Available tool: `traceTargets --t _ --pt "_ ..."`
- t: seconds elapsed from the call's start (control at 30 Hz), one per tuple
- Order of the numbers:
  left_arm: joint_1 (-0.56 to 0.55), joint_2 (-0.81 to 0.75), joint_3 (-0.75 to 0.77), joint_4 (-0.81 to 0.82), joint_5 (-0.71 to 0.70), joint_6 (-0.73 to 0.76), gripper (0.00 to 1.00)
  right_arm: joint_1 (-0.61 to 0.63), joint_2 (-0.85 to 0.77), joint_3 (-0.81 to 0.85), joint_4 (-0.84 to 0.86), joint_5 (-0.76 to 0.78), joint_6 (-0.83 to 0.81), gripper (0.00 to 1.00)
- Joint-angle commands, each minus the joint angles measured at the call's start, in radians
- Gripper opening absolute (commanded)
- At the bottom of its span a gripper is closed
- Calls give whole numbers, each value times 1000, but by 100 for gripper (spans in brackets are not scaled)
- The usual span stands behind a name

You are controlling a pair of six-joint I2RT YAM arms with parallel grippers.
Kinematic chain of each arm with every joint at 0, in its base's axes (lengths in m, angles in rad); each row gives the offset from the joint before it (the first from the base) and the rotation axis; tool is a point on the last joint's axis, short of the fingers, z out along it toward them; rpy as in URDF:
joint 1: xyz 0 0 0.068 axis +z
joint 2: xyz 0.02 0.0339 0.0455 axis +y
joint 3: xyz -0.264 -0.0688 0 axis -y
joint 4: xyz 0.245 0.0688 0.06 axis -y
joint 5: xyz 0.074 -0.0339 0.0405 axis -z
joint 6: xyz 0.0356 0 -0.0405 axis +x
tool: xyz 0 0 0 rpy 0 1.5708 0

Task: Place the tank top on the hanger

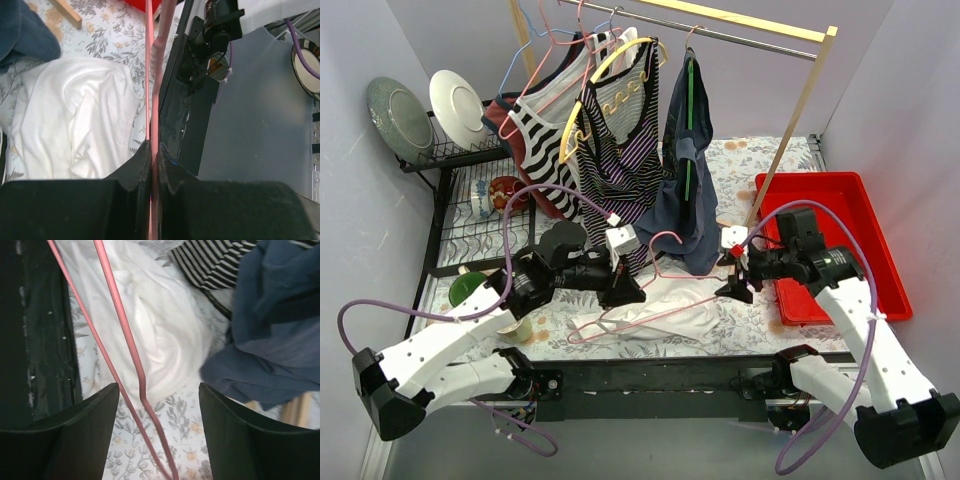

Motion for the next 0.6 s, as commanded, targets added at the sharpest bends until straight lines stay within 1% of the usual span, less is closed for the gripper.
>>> traceTargets --t 0.0,0.13,0.17,0.23,0.27,0.3,0.4,0.43,0.5,0.53,0.57 --pt "3 -51 -13 -74 -102 -78 0 -7 -95 73 39 113 61 75" --pt "3 -88 -22 -97 -168 -99 0 -7 -131 25 2 150 11 75" --pt "3 -92 -28 -95 -173 -104 0 -7 -136 -4 -12 147 -31 74" --pt "3 -95 -36 -89 -177 -116 0 -5 -152 -38 -62 109 -98 73" --pt "3 -102 -45 -80 -183 -121 0 -4 -160 -68 -82 89 -167 72" --pt "3 -102 -48 -77 -185 -122 0 -2 -165 -85 -96 57 -199 71" --pt "3 -97 -49 -65 -191 -134 0 18 -175 -151 -112 28 -282 68" --pt "3 -99 -49 -62 -193 -137 0 43 -174 -168 -115 23 -298 67" --pt "3 -92 -43 -56 -197 -142 0 85 -162 -206 -113 19 -335 62" --pt "3 -91 -40 -57 -199 -144 0 137 -156 -220 -107 20 -335 59" --pt "3 -86 -39 -52 -199 -145 0 168 -139 -233 -78 28 -330 51"
